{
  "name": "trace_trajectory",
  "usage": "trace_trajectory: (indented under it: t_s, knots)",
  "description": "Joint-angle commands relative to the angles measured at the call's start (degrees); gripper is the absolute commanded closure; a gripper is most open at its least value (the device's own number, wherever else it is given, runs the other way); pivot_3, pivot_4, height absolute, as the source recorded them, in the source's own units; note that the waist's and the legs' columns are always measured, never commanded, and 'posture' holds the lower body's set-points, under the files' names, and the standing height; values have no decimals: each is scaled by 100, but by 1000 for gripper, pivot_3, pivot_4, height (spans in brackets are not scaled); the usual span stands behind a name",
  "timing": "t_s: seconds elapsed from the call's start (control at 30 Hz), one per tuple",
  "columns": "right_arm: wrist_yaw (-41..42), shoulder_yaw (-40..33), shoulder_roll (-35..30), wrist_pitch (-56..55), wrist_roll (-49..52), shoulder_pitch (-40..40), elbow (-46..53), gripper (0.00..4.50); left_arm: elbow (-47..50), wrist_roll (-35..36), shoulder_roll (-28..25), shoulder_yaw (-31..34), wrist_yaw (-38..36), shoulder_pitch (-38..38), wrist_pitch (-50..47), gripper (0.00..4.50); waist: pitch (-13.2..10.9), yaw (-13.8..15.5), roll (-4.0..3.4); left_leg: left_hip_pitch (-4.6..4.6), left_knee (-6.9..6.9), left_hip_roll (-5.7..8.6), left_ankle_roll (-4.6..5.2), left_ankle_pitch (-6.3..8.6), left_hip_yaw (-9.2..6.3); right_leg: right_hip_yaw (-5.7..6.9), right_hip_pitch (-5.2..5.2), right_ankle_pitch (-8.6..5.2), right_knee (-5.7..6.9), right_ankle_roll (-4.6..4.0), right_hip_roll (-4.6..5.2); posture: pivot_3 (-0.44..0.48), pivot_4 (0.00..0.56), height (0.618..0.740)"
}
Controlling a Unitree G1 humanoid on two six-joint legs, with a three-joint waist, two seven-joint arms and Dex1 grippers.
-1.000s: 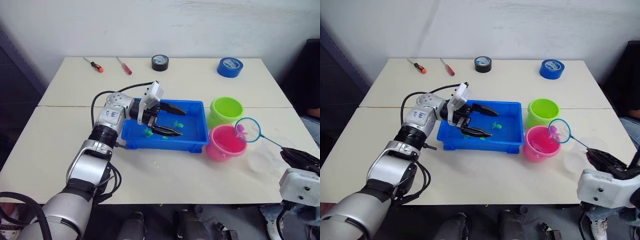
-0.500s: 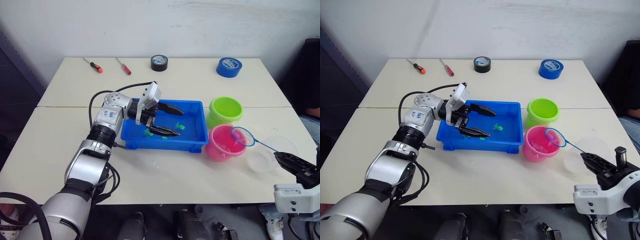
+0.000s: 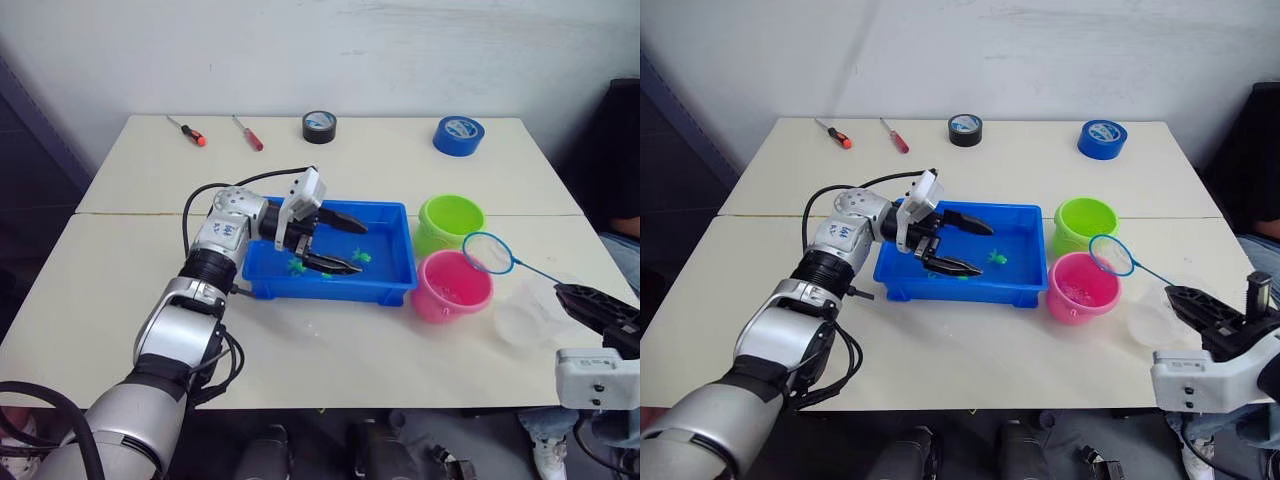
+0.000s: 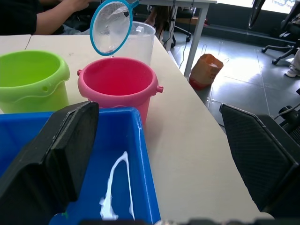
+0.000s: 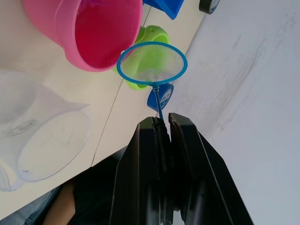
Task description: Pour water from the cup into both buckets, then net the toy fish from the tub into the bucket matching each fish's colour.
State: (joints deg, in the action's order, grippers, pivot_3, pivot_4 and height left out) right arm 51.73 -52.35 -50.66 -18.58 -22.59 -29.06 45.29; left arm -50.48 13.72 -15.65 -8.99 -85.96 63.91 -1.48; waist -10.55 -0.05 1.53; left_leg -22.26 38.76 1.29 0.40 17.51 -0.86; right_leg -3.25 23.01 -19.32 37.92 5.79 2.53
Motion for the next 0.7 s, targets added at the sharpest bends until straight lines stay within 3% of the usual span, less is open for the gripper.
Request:
trace_trajectory:
  t_s: [0.03,0.23,0.33,0.43,0.53,0.7]
  knots:
    - [29,-147,33,-67,166,56,61,4500,64,-16,-12,98,-177,125,115,33,0,0,0,0,0,0,0,0,0,0,0,0,0,0,0,0,150,736]
    - [25,188,115,63,178,122,-40,4500,108,-43,-62,116,-122,96,116,33,0,-2,0,0,0,0,0,0,0,0,0,0,0,0,0,0,150,736]
    - [93,326,378,886,727,256,107,4500,167,-76,-120,106,-66,22,101,33,0,-1,0,1,1,0,0,0,0,0,0,0,2,0,0,0,150,736]
    - [-91,553,898,3104,1832,783,664,4500,187,-149,-233,92,4,-56,121,33,0,-7,-1,1,1,-6,-3,-1,-3,1,-1,0,2,-1,0,0,150,736]
    - [-198,827,933,4936,2910,1454,1114,4500,63,-198,-409,150,108,-42,78,33,2,-24,-4,5,6,-8,-6,1,-1,-1,-1,0,9,-1,4,0,150,736]
    - [-722,1460,696,6705,3855,2599,1269,4500,86,-265,-703,202,268,-162,26,33,2,-12,-7,2,-2,-8,-5,2,-8,4,5,0,7,-3,6,0,150,736]
